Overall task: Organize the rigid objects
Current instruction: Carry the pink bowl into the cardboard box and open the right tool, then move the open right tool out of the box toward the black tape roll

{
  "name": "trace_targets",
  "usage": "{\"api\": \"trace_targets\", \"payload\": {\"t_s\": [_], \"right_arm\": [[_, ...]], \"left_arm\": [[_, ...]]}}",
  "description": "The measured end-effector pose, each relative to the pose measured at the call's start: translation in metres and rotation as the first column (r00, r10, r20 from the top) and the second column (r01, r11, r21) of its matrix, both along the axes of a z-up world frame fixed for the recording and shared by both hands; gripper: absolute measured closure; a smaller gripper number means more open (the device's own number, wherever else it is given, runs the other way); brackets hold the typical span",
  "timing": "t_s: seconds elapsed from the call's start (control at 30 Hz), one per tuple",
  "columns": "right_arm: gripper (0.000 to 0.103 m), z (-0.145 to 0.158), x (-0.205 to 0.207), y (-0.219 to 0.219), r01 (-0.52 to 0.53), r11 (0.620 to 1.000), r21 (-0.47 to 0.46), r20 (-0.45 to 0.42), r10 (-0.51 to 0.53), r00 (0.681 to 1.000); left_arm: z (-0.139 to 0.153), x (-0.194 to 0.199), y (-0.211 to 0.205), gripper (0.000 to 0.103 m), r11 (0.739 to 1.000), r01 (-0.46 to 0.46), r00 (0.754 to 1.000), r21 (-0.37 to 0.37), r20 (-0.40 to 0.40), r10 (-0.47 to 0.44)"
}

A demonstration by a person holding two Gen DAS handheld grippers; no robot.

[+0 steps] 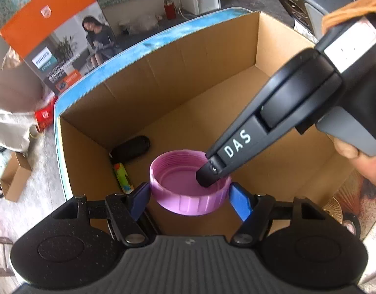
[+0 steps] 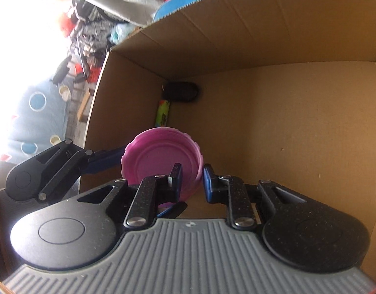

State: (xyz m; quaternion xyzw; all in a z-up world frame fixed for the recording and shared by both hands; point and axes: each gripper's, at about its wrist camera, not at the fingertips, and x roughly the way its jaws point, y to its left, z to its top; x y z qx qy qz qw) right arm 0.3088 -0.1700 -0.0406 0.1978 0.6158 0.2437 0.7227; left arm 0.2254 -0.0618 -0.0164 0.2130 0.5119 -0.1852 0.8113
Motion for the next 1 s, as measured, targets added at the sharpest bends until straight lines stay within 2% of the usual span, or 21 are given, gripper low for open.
{"api": "trace_targets", "payload": {"t_s": [0.07,0.2,0.4,0.53,0.63,0.77,0.83,0.9,1.0], "right_arm": [[0.084,-0.003,0.005,0.004,-0.023,1.000,-0.004,-0.021,0.023,1.000],[0.081,-0.008,0.006,0.013,-0.055,0.998,-0.015,-0.044,0.054,0.998],[0.076,-0.009,0.004,0.018,-0.056,0.998,-0.007,-0.049,0.056,0.997],[0.066,0.014,-0.009,0.000,-0.010,0.998,0.060,0.017,0.009,1.000],[0.056,0.042,-0.029,-0.018,0.044,0.995,0.095,0.118,-0.055,0.992],[0.046,0.081,-0.071,-0.047,0.120,0.979,0.167,0.270,-0.162,0.949],[0.030,0.098,-0.100,-0.060,0.155,0.970,0.187,0.358,-0.214,0.909],[0.022,0.111,-0.133,-0.072,0.187,0.961,0.202,0.432,-0.259,0.864],[0.017,0.118,-0.177,-0.089,0.235,0.943,0.236,0.483,-0.323,0.814]], "left_arm": [[0.001,0.003,0.004,0.029,1.000,-0.003,1.000,-0.010,-0.022,0.003],[0.005,0.005,0.009,0.019,0.999,-0.015,0.999,-0.040,-0.045,0.013],[0.011,0.005,0.012,0.019,0.997,-0.033,0.998,-0.075,-0.063,0.028],[0.024,0.001,0.014,0.018,0.993,-0.049,0.998,-0.105,-0.042,0.045],[0.039,-0.006,0.018,0.017,0.987,-0.071,0.997,-0.145,-0.009,0.070],[0.066,-0.023,0.023,0.016,0.976,-0.089,0.992,-0.199,0.071,0.105],[0.080,-0.034,0.026,0.014,0.969,-0.082,0.987,-0.232,0.117,0.111],[0.094,-0.048,0.029,0.011,0.963,-0.065,0.982,-0.262,0.157,0.108],[0.109,-0.072,0.030,0.009,0.960,-0.030,0.972,-0.277,0.214,0.093]]}}
